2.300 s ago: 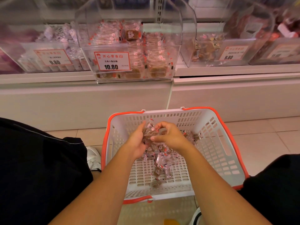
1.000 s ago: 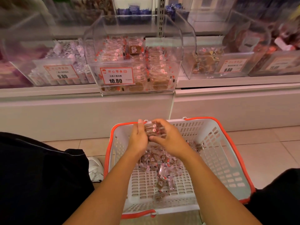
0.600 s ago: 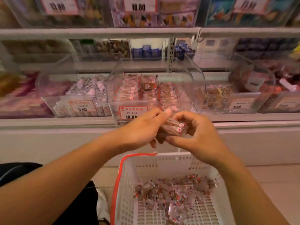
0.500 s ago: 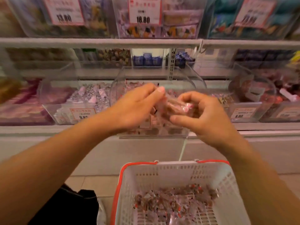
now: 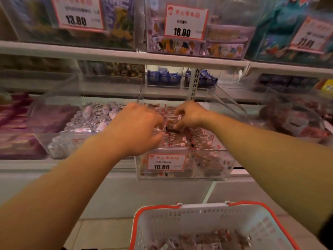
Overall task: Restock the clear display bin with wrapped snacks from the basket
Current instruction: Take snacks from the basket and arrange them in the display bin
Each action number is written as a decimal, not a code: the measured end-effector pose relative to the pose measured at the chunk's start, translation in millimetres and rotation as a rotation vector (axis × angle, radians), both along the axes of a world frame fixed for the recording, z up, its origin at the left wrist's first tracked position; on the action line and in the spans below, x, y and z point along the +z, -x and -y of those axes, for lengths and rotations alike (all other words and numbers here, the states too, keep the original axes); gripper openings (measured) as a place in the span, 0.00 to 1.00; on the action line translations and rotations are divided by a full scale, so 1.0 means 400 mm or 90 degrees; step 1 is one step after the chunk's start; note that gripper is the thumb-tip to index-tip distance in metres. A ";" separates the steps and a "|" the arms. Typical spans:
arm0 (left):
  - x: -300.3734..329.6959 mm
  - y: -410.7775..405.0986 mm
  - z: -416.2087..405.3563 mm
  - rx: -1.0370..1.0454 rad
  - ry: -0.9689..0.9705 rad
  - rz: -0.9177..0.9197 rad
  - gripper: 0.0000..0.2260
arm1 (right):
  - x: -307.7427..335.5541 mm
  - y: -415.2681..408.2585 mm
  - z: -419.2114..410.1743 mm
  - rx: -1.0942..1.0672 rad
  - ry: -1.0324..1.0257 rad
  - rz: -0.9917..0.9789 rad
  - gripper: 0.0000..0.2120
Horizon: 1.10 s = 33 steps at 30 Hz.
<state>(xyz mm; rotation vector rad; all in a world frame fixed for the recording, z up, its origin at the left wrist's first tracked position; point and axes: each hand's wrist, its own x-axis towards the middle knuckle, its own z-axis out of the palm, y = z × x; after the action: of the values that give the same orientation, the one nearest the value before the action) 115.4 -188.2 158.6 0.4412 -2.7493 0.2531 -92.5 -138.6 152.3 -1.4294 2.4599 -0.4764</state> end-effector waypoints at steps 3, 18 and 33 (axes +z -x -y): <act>-0.002 0.003 0.013 -0.023 0.002 -0.009 0.12 | -0.017 0.015 0.009 0.049 0.003 -0.115 0.30; -0.004 0.006 0.003 -0.004 -0.011 0.001 0.13 | -0.014 -0.013 0.022 0.170 -0.164 -0.179 0.34; -0.299 0.015 -0.306 -0.108 -0.103 0.216 0.09 | -0.587 -0.244 -0.562 -0.073 0.032 0.085 0.08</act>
<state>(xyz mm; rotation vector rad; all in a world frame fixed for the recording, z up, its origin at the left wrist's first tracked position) 109.6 -65.9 39.2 0.2168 -3.1333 0.0660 5.1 86.1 -82.4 -1.2373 2.4471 -0.6400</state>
